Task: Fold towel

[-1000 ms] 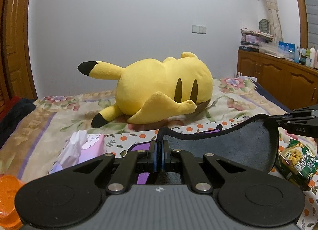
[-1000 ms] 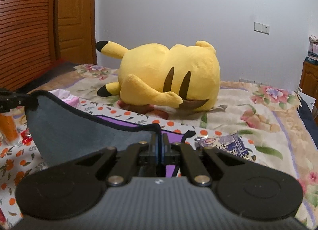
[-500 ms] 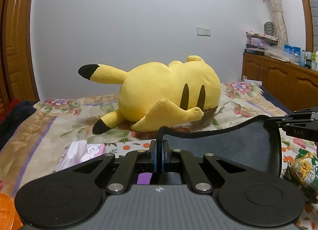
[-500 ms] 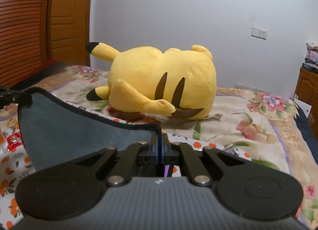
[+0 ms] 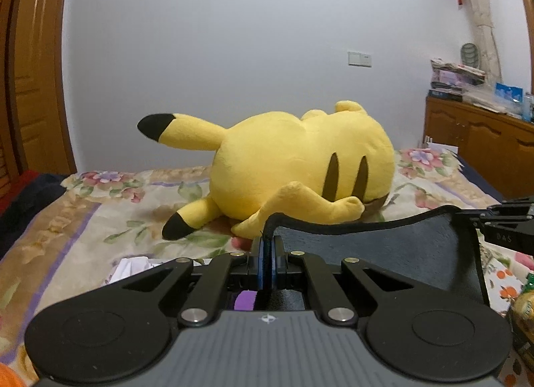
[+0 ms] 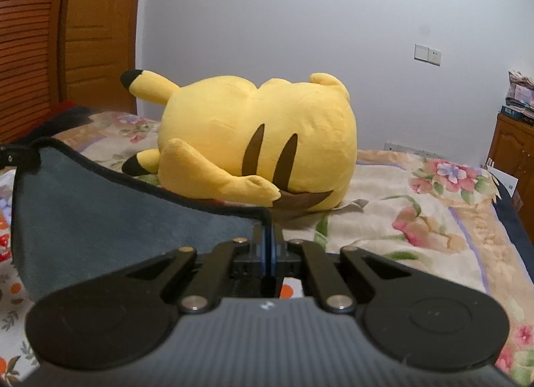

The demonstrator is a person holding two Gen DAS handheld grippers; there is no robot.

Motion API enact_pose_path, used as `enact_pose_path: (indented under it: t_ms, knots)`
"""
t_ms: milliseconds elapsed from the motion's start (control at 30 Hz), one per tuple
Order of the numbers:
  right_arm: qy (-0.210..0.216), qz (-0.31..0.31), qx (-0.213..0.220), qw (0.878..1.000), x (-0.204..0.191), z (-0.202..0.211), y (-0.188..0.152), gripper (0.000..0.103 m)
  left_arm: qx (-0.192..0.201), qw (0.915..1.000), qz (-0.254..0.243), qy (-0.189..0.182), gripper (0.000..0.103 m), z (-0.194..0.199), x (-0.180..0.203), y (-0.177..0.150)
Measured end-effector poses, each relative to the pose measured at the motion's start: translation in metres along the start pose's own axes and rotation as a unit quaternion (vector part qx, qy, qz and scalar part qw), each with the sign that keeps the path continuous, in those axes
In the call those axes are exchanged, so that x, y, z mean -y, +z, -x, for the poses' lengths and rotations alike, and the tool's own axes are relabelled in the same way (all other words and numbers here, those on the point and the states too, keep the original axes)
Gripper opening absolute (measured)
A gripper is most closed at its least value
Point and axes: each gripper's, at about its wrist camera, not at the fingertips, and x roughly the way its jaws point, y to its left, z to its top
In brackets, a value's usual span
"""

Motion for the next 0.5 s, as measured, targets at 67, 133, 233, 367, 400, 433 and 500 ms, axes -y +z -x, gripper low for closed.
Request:
enact_pose_path:
  t_ms: [67, 133, 233, 367, 400, 433, 500]
  knots:
    - [-0.003, -0.010, -0.002, 1.000, 0.001, -0.006, -0.002, 0.003, 0.000, 1.0000, 0.006, 0.004, 0.005, -0.006, -0.001, -0.003]
    - [-0.007, -0.008, -0.003, 1.000, -0.001, -0.011, -0.006, 0.003, -0.002, 0.9999, 0.007, 0.007, 0.005, -0.012, -0.001, -0.006]
    - [-0.012, -0.003, -0.007, 1.000, -0.003, -0.018, -0.009, 0.003, -0.002, 0.9999, 0.004, 0.014, 0.005, -0.019, -0.001, -0.009]
    - [-0.017, 0.001, -0.014, 1.000, -0.006, -0.027, -0.010, 0.003, -0.004, 0.9997, 0.001, 0.023, 0.005, -0.029, -0.002, -0.014]
    - [-0.022, 0.002, -0.018, 1.000, -0.007, -0.030, -0.010, 0.003, -0.006, 0.9997, 0.000, 0.024, 0.005, -0.032, -0.002, -0.015]
    - [-0.024, 0.002, -0.022, 0.999, -0.008, -0.033, -0.011, 0.003, -0.007, 0.9996, 0.000, 0.026, 0.005, -0.035, -0.002, -0.016]
    - [-0.027, 0.004, -0.032, 0.999, -0.010, -0.039, -0.012, 0.003, -0.012, 0.9996, -0.001, 0.027, 0.005, -0.041, -0.002, -0.018]
